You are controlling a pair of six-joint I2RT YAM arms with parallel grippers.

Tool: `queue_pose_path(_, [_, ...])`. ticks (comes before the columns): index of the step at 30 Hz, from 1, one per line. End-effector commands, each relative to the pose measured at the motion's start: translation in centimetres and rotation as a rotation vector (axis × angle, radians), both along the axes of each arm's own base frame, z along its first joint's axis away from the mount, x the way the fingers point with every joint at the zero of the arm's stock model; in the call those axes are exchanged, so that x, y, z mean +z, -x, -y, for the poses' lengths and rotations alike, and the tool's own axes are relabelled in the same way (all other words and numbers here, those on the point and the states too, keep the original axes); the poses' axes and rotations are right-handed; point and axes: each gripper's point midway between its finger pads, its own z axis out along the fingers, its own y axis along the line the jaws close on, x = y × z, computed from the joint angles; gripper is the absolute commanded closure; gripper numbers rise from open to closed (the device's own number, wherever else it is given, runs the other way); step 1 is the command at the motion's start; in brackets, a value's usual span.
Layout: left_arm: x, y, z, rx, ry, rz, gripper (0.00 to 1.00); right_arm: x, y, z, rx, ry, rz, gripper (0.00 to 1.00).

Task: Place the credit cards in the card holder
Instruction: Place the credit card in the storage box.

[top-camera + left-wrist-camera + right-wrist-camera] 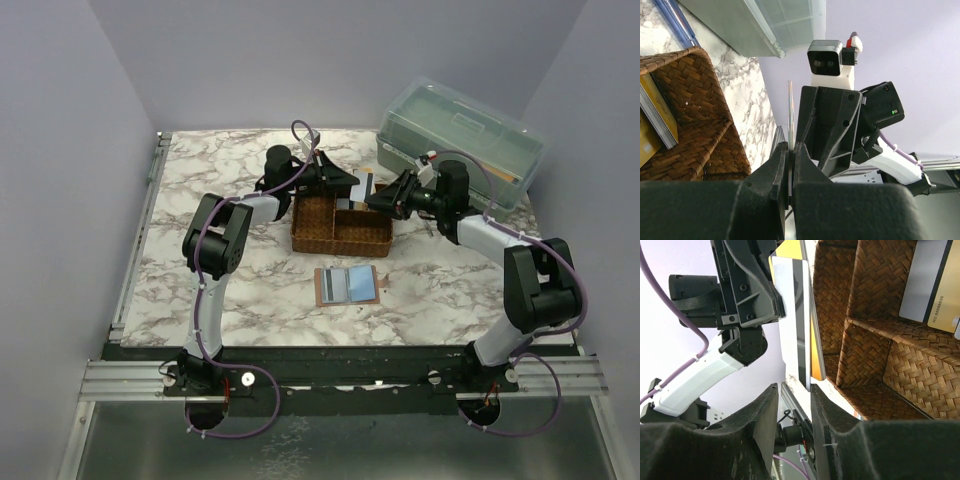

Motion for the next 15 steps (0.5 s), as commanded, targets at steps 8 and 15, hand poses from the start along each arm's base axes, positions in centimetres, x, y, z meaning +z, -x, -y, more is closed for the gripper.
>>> queue_pose_path(8, [1.9, 0.6, 0.3, -0.003, 0.023, 0.061, 1.0, 0.1, -0.9, -0.5, -0.027, -0.049, -0.021, 0.86])
queue_pose_path(15, [1.0, 0.3, 0.3, 0.007, 0.016, 0.045, 1.0, 0.3, -1.2, -0.5, -0.055, -0.113, -0.044, 0.99])
